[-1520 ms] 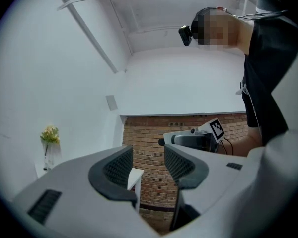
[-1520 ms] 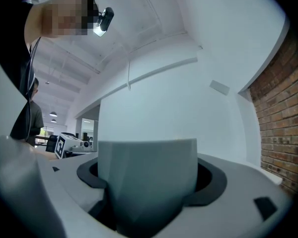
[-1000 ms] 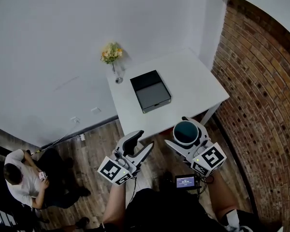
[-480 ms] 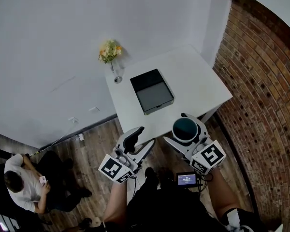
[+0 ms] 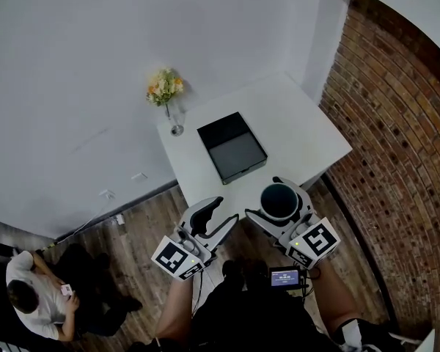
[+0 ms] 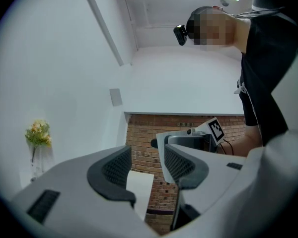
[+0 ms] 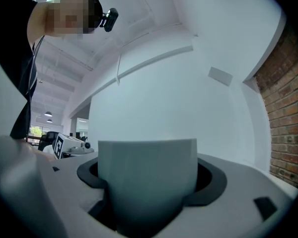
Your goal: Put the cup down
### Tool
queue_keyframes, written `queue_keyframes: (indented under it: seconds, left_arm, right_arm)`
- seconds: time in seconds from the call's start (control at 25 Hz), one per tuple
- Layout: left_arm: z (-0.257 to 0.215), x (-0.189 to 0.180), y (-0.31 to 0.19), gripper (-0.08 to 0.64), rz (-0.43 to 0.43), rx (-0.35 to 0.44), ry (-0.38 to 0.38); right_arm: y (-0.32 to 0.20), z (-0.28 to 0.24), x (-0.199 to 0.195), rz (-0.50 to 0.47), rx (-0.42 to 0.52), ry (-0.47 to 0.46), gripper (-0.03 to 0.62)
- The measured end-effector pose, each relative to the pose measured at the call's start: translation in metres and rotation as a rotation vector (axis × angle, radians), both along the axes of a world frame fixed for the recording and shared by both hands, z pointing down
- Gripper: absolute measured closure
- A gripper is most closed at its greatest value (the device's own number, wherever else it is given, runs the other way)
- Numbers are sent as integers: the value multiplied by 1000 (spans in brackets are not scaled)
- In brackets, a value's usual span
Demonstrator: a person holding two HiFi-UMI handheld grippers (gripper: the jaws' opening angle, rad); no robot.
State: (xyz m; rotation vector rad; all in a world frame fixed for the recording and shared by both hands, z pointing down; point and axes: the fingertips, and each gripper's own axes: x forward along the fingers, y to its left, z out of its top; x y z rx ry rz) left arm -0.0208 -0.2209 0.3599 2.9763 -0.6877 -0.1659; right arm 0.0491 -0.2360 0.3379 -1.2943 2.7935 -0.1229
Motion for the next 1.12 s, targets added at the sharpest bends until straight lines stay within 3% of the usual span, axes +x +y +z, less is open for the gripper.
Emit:
queue_keyframes:
  seconds: [0.36, 1.12]
  left_arm:
    - [9, 4, -23, 354, -50, -5, 6]
    - [31, -9, -104, 354, -120, 3, -7]
  right_arm:
    - [-31, 15, 5, -13, -1, -9, 170]
    - [-163, 61, -14, 9, 52, 11, 170]
